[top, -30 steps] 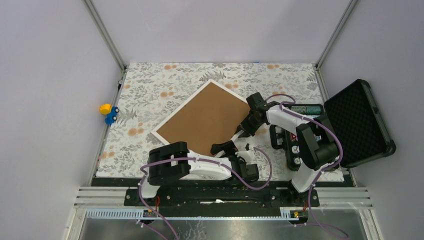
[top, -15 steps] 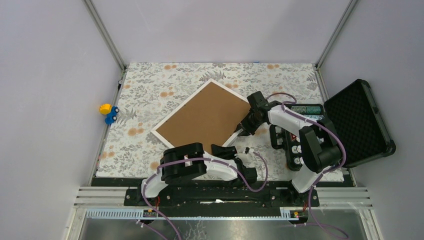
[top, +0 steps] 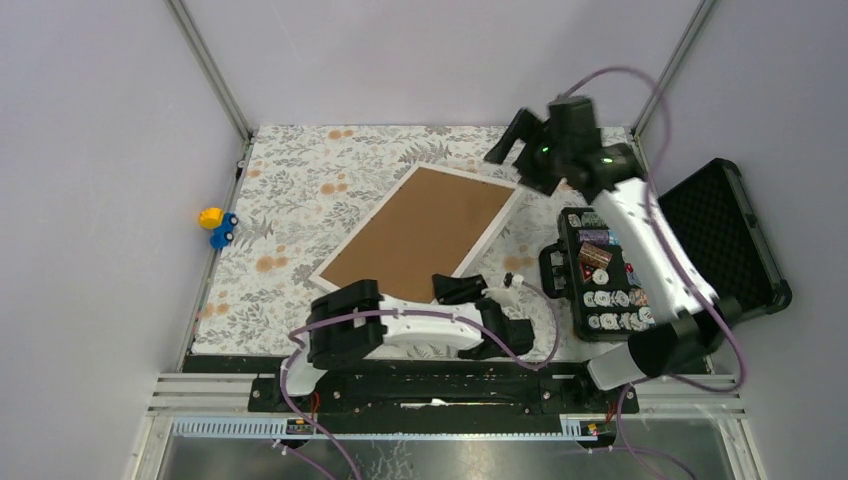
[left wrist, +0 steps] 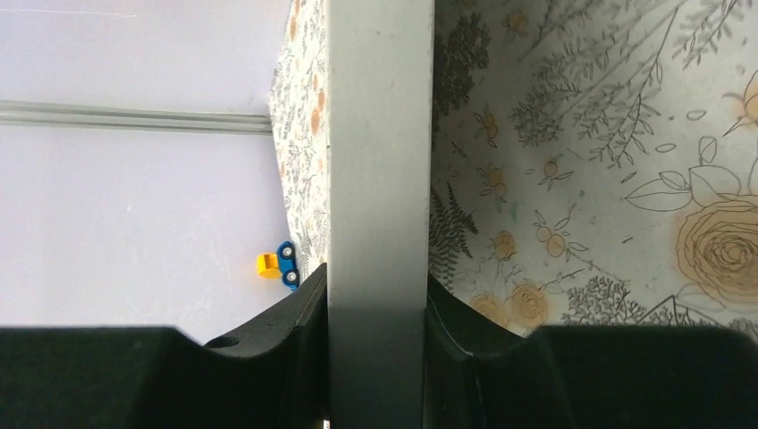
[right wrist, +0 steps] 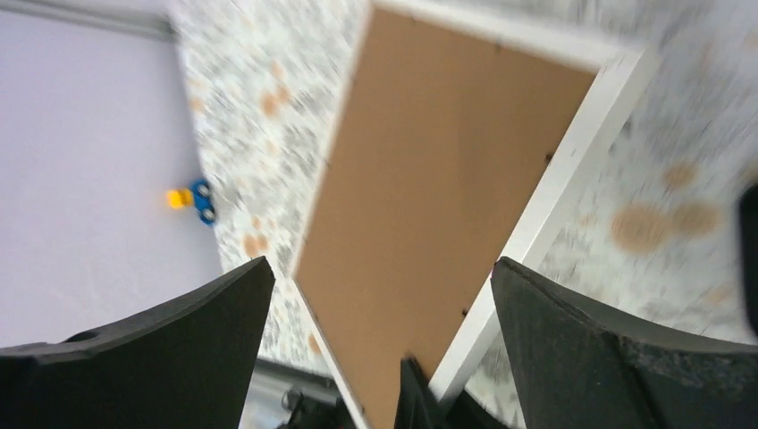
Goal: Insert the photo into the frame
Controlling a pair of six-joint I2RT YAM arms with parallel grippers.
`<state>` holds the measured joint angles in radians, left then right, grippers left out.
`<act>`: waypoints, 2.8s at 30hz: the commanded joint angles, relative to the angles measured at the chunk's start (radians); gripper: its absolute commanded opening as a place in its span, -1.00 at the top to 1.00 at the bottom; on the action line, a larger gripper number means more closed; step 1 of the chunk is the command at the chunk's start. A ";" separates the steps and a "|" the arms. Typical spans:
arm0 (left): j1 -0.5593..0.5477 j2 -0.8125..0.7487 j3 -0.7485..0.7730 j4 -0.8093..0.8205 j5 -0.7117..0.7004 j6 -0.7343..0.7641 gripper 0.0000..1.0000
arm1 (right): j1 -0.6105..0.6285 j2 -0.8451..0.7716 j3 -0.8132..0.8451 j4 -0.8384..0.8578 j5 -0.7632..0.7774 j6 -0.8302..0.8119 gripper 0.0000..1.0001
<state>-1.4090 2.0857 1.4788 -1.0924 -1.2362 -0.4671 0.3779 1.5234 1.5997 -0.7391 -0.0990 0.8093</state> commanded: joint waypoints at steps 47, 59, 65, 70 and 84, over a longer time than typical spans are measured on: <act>0.951 -1.221 -1.215 1.591 1.046 -0.820 1.00 | -0.002 -0.308 -0.872 0.478 -0.192 0.159 -0.99; 0.811 -0.941 -1.249 1.978 0.848 -1.104 1.00 | 0.087 -0.165 -1.033 0.890 -0.131 0.529 -0.94; 0.806 -0.971 -1.219 1.859 0.939 -1.098 0.34 | 0.078 -0.072 -1.006 1.013 0.024 0.536 -0.52; 0.806 -1.020 -1.119 1.554 1.047 -1.027 -0.17 | -0.036 0.082 -0.982 1.156 -0.065 0.522 0.20; 0.814 -0.963 -0.805 0.934 1.414 -0.430 -0.98 | -0.309 0.609 0.100 0.115 -0.195 -0.530 -0.56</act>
<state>-0.6010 1.1225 0.6197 -0.0616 0.0124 -1.1366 0.0868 2.1239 1.4845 -0.2184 -0.3820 0.6415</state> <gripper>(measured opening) 0.987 0.685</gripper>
